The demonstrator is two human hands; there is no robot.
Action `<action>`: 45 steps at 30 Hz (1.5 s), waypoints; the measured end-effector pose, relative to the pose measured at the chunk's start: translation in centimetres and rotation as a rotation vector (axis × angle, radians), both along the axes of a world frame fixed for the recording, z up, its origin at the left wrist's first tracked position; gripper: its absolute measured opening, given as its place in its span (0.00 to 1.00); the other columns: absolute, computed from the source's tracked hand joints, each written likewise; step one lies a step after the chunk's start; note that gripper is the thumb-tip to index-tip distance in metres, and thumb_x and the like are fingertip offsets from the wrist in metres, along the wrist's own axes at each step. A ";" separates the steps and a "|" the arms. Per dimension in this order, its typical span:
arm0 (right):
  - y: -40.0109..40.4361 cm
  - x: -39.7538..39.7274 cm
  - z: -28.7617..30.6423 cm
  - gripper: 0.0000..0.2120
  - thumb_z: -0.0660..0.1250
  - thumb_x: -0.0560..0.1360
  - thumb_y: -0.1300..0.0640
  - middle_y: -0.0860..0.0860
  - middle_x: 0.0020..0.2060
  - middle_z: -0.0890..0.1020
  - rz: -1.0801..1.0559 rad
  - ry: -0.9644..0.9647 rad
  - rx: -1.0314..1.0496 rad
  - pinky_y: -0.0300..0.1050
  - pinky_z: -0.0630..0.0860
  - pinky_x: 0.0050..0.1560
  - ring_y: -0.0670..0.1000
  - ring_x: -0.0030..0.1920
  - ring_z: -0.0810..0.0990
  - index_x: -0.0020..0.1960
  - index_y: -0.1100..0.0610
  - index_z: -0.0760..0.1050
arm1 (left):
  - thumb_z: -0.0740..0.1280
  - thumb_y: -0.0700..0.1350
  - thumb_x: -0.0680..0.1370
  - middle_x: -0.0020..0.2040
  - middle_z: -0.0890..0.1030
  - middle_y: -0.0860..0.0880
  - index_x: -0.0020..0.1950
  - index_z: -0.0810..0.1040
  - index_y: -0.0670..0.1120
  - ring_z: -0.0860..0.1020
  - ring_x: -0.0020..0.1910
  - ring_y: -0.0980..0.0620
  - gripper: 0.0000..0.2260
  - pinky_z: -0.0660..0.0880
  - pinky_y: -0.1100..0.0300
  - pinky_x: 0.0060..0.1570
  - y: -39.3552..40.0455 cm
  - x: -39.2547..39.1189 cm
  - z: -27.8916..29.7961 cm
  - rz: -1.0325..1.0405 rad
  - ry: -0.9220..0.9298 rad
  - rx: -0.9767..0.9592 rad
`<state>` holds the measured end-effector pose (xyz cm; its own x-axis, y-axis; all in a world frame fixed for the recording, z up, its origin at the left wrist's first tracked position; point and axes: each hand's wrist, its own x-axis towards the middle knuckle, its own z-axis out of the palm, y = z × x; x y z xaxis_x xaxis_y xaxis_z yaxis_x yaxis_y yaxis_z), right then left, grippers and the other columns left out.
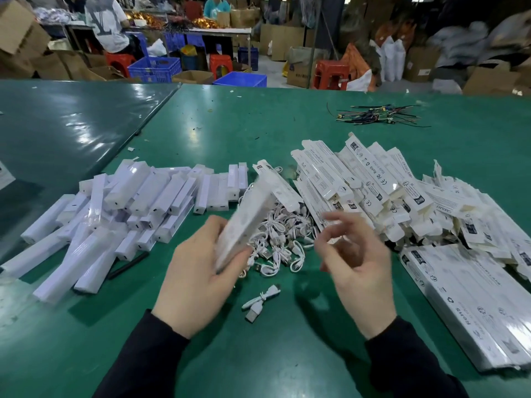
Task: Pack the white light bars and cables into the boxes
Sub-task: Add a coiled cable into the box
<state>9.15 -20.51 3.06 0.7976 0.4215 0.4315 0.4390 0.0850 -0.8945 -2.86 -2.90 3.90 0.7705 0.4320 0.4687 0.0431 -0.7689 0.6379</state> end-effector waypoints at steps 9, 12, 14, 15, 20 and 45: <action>0.8 0.1 -1.5 0.06 0.71 0.76 0.49 0.44 0.51 0.79 0.309 -0.476 -0.705 0.52 0.72 0.56 0.46 0.54 0.76 0.49 0.50 0.83 | 0.75 0.41 0.68 0.35 0.81 0.48 0.47 0.76 0.42 0.77 0.27 0.50 0.12 0.74 0.58 0.24 0.0 0.5 -0.6 -0.185 0.194 -0.734; 0.6 0.2 -0.9 0.05 0.72 0.75 0.56 0.47 0.45 0.83 0.335 -0.406 -0.520 0.47 0.78 0.49 0.45 0.45 0.81 0.50 0.55 0.84 | 0.75 0.42 0.64 0.36 0.83 0.47 0.45 0.77 0.39 0.78 0.29 0.49 0.14 0.75 0.58 0.26 -0.4 0.5 -0.3 -0.269 0.303 -0.702; 0.6 -0.1 -0.6 0.05 0.73 0.74 0.59 0.47 0.44 0.83 0.333 -0.418 -0.435 0.43 0.78 0.47 0.44 0.44 0.81 0.50 0.56 0.84 | 0.77 0.37 0.66 0.34 0.83 0.44 0.44 0.76 0.37 0.78 0.28 0.48 0.13 0.75 0.59 0.26 -0.5 0.5 -0.2 -0.256 0.300 -0.732; 0.6 -0.2 -0.5 0.05 0.72 0.74 0.60 0.48 0.43 0.82 0.325 -0.415 -0.390 0.42 0.77 0.45 0.45 0.43 0.80 0.49 0.57 0.84 | 0.77 0.34 0.67 0.33 0.82 0.43 0.44 0.76 0.35 0.78 0.27 0.48 0.12 0.75 0.60 0.25 -0.6 0.5 -0.1 -0.251 0.292 -0.773; 0.8 -0.7 -0.5 0.09 0.72 0.75 0.60 0.47 0.45 0.83 0.247 -0.364 -0.307 0.38 0.76 0.46 0.44 0.44 0.80 0.54 0.57 0.84 | 0.76 0.35 0.63 0.34 0.81 0.39 0.40 0.76 0.38 0.79 0.27 0.48 0.11 0.74 0.62 0.24 -0.8 0.3 0.4 -0.320 0.246 -0.949; 0.8 -1.7 -0.2 0.20 0.70 0.74 0.49 0.46 0.50 0.80 0.277 -0.214 -0.407 0.32 0.70 0.54 0.44 0.52 0.78 0.64 0.55 0.79 | 0.72 0.33 0.59 0.26 0.74 0.47 0.41 0.69 0.43 0.70 0.21 0.55 0.17 0.67 0.67 0.17 -1.0 1.1 0.3 -0.190 0.146 -1.544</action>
<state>7.47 -19.70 2.90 0.5447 0.7709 0.3302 0.6259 -0.1117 -0.7719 -1.72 -3.85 4.19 0.8650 0.3010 -0.4015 0.1549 0.6009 0.7842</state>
